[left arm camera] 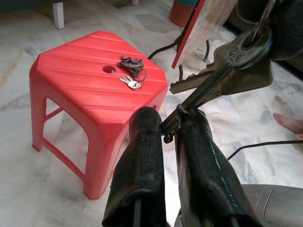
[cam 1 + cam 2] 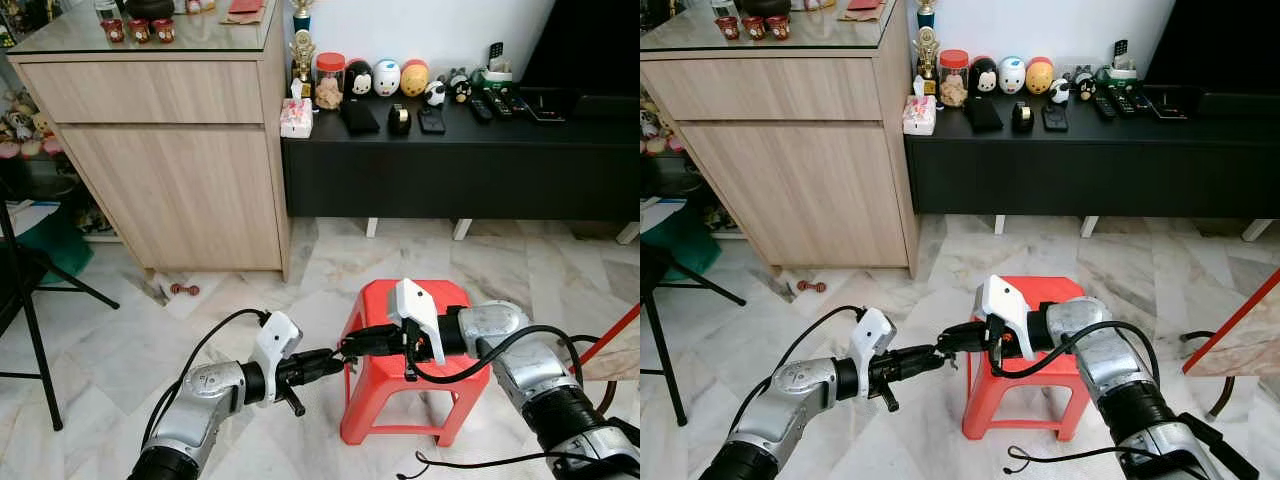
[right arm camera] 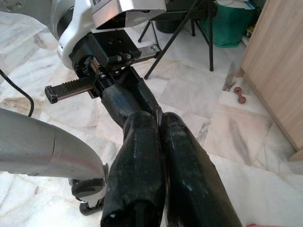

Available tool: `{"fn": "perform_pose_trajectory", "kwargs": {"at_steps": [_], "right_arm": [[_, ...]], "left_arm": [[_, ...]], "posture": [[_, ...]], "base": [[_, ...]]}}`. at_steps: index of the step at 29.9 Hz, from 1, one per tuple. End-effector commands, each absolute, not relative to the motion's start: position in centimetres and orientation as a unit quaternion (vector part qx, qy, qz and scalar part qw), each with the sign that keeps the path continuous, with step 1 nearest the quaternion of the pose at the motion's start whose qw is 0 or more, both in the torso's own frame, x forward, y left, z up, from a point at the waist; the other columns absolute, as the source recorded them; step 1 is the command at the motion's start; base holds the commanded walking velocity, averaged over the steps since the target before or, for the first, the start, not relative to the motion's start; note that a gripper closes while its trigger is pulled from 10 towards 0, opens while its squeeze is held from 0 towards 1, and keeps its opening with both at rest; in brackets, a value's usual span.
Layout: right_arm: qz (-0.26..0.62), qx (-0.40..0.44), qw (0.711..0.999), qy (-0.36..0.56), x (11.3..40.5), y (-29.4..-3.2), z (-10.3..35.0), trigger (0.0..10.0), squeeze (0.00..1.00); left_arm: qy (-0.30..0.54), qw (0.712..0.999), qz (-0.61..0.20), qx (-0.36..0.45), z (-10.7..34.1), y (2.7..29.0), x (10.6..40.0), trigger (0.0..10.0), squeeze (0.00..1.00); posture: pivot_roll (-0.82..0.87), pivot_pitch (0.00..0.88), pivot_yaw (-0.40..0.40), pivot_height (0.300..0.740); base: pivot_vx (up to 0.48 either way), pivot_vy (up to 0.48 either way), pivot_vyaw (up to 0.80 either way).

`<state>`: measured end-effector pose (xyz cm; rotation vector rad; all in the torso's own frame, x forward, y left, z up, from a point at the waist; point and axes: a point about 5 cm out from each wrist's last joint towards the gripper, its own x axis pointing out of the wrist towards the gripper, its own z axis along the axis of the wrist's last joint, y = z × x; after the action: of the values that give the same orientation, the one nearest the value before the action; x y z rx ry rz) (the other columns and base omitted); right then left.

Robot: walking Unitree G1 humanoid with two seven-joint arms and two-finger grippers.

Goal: Hang keys on a hook

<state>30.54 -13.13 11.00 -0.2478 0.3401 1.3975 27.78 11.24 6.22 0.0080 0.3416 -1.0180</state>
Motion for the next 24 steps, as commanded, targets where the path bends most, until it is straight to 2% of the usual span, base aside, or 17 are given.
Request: {"fn": "perform_pose_trajectory", "kwargs": {"at_steps": [1, 10, 11, 12, 13, 24], "right_arm": [[0.639, -0.120, 0.743, 0.161, 30.3, -13.4, 10.8, 10.0, 0.00], [0.628, -0.122, 0.748, 0.177, 30.4, -13.9, 10.2, 10.0, 0.00], [0.624, -0.125, 0.749, 0.185, 30.4, -14.0, 9.9, 10.0, 0.23], [0.616, -0.132, 0.752, 0.193, 30.4, -14.2, 9.6, 10.0, 0.98], [0.614, -0.133, 0.753, 0.196, 30.4, -14.2, 9.5, 10.0, 1.00], [0.596, -0.155, 0.757, 0.220, 30.5, -15.3, 8.8, 10.0, 1.00]], "left_arm": [[0.148, 0.858, -0.491, 0.015, 7.0, 11.3, 27.9, 0.0, 0.00], [0.146, 0.858, -0.492, 0.011, 7.1, 11.5, 27.9, 0.0, 0.00], [0.147, 0.858, -0.491, 0.013, 7.0, 11.5, 27.8, 0.0, 0.00], [0.149, 0.858, -0.491, 0.016, 7.0, 11.6, 27.8, 0.0, 0.00], [0.150, 0.858, -0.491, 0.016, 6.9, 11.6, 27.8, 0.0, 0.00], [0.169, 0.853, -0.493, 0.019, 6.4, 12.2, 27.2, 0.0, 0.00]], "posture": [[0.10, 0.067, -0.052, 0.740], [0.10, 0.066, -0.052, 0.740], [0.10, 0.066, -0.052, 0.740], [0.10, 0.067, -0.051, 0.740], [0.10, 0.068, -0.051, 0.740], [0.10, 0.070, -0.050, 0.740]], "base": [[0.000, 0.000, 0.00], [0.000, 0.000, 0.00], [0.000, 0.000, 0.00], [0.000, 0.000, 0.00], [0.000, 0.000, 0.00], [0.000, 0.000, 0.00]]}}
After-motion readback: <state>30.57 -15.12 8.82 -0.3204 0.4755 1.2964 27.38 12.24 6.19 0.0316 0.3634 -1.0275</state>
